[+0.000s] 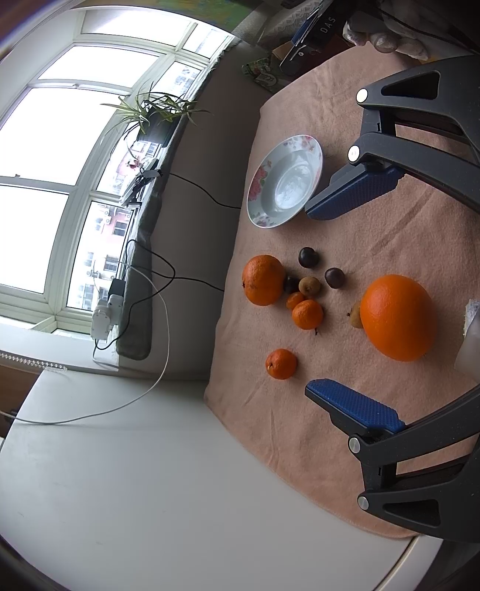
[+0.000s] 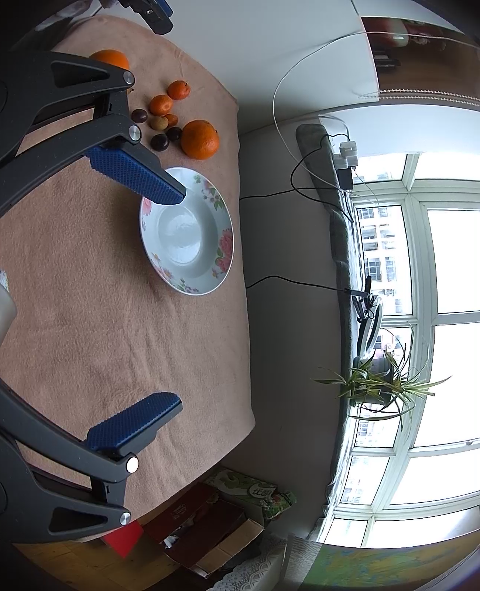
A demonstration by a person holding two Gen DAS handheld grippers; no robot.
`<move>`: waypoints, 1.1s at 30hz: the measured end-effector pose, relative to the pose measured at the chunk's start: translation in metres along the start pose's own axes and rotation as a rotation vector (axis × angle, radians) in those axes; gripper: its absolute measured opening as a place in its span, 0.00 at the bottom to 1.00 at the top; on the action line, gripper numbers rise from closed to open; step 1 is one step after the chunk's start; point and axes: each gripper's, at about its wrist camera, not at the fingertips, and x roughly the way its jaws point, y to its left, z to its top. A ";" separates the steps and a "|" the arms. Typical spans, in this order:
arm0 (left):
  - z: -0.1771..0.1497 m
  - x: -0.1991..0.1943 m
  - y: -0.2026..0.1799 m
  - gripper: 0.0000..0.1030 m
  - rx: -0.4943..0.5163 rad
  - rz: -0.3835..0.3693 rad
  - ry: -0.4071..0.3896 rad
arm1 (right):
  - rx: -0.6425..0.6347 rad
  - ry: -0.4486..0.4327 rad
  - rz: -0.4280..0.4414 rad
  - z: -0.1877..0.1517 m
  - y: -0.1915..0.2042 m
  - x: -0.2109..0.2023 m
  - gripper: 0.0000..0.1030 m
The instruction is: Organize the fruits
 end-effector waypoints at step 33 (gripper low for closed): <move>-0.026 0.007 0.047 0.86 -0.128 -0.035 0.080 | -0.075 0.142 0.250 -0.010 0.053 0.040 1.00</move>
